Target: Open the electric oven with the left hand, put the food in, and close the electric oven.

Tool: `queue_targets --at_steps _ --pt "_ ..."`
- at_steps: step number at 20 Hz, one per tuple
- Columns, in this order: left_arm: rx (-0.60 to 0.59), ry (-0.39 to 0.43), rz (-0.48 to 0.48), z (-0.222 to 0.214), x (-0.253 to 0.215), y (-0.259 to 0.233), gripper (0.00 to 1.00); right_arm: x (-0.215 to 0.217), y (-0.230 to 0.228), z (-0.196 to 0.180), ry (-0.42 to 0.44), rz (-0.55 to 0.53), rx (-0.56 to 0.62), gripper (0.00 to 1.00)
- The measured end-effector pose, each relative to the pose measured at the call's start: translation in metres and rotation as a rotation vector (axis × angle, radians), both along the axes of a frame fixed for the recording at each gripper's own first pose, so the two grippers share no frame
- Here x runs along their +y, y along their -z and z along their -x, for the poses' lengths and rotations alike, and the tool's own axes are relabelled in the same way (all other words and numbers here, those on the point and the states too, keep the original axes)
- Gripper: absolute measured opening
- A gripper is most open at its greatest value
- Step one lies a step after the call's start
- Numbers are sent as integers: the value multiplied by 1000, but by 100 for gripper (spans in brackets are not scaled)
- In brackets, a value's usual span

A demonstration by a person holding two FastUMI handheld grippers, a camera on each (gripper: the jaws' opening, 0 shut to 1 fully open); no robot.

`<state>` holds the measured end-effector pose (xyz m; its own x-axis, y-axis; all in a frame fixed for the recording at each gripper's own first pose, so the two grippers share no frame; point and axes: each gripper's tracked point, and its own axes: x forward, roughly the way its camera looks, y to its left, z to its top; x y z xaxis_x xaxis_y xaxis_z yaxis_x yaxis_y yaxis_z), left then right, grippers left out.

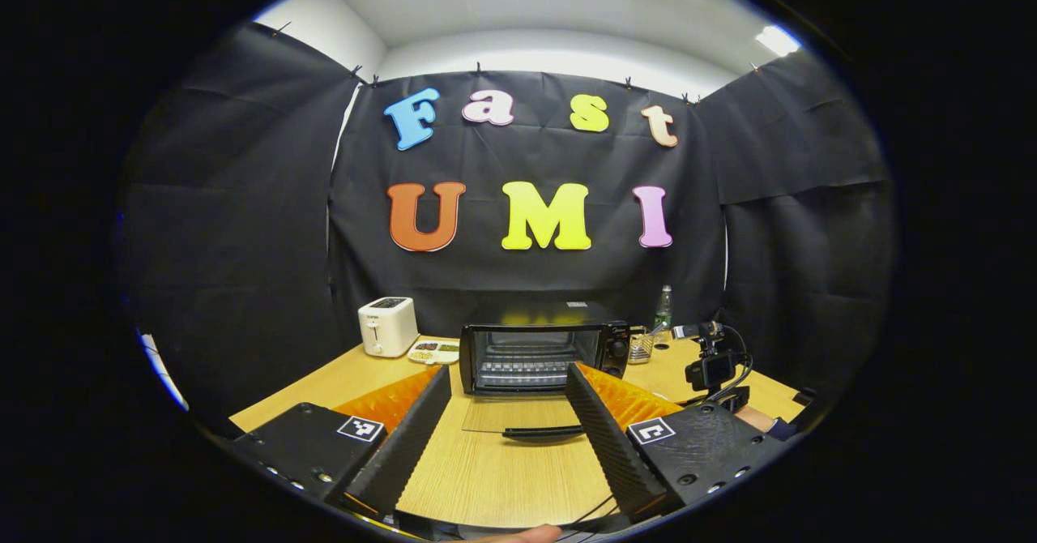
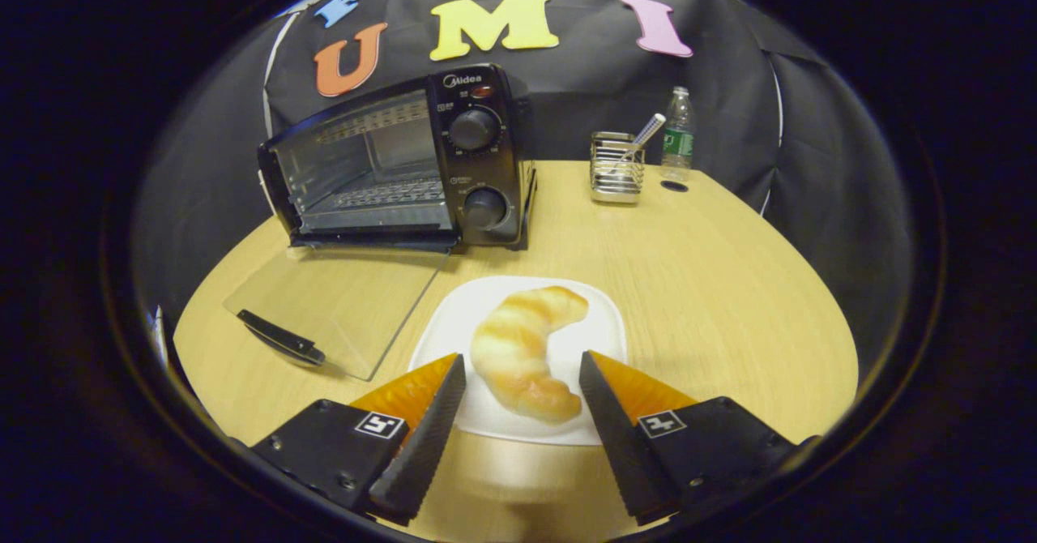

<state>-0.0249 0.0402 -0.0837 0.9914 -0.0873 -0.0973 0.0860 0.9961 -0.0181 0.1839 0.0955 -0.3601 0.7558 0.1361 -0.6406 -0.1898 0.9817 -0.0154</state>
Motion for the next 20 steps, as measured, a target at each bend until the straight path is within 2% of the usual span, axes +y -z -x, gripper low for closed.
queue_targets --at_steps 1,2,5,7,12,15,20 --pt "8 -5 -16 0 1 4 94 -1 0 -4 -9 16 -12 81" --pt "15 -9 -25 0 2 7 94 -1 1 -4 -13 14 -17 79" --pt "20 -12 -21 2 2 8 94 2 0 -2 -8 -15 -17 55" --pt "20 -16 -21 3 5 8 94 6 -6 1 -14 -42 -37 46" --pt "14 -28 -2 3 10 7 94 21 -36 9 -61 -84 -124 42" --pt "14 -38 4 4 16 7 94 44 -54 18 -100 -133 -166 39" --pt "-4 -39 11 10 24 3 94 97 -78 24 -113 -368 -205 37"
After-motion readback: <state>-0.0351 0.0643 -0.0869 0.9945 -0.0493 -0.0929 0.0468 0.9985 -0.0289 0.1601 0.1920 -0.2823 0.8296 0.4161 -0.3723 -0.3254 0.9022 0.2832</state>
